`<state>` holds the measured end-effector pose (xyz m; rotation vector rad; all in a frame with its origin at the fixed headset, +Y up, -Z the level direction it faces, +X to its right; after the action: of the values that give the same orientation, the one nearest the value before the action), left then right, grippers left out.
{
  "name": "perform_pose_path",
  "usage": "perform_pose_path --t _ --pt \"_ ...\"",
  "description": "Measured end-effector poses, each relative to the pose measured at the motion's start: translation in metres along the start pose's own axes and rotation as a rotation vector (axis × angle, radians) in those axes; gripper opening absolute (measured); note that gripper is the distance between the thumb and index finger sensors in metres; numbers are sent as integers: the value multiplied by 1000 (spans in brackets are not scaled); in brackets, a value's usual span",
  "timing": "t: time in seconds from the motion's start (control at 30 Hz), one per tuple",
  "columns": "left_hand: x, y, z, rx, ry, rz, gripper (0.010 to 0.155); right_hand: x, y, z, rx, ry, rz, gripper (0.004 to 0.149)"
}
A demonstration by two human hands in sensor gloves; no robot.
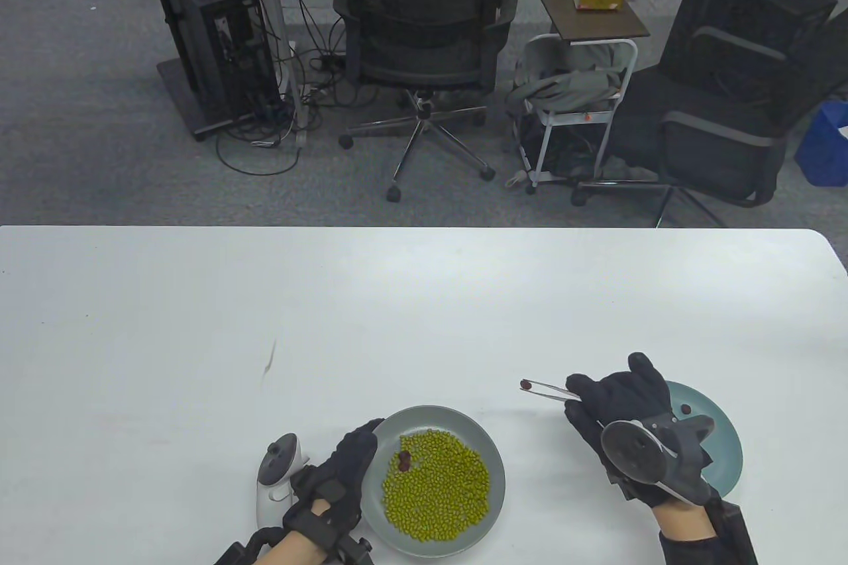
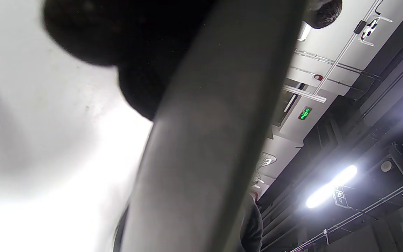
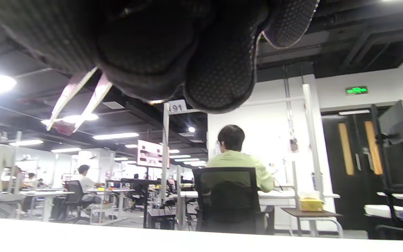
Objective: Pick cranberries with tweezers into plate
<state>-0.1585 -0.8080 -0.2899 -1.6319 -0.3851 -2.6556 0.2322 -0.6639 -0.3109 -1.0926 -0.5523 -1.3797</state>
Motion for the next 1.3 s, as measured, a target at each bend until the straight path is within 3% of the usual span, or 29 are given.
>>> perform_pose_path --t 0.17,0.3,0.43,0.63,0.87,1.07,1.3 --pt "1 -3 1 -1 2 11 60 -4 53 9 49 -41 -211 48" --pt "0 -1 1 -8 5 8 60 1 107 9 93 -209 -440 47" --pt "0 0 2 -6 6 1 60 10 147 3 92 -313 -578 47" --pt "0 1 1 -10 3 1 60 20 175 -10 115 -469 -705 47" --pt "0 1 2 -10 4 1 60 29 185 -25 176 -621 -780 48" --pt "0 1 2 -11 8 -1 60 28 185 -16 154 -554 -800 49" --pt "0 1 2 -4 5 1 60 15 157 4 1 -197 -697 49"
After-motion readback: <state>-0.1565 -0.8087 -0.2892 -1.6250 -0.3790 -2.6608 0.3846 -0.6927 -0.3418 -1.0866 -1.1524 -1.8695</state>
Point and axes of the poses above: the tracker on the back of each hand, its own y axis roughly to the little-finger side, its own x axis roughly from the fingertips to the wrist, z = x × y, the point moved 1 cm from there along -x, roughly from the wrist to the fingertips, and after that the axes turned 5 degrees about -x, right-handed, at the moved point
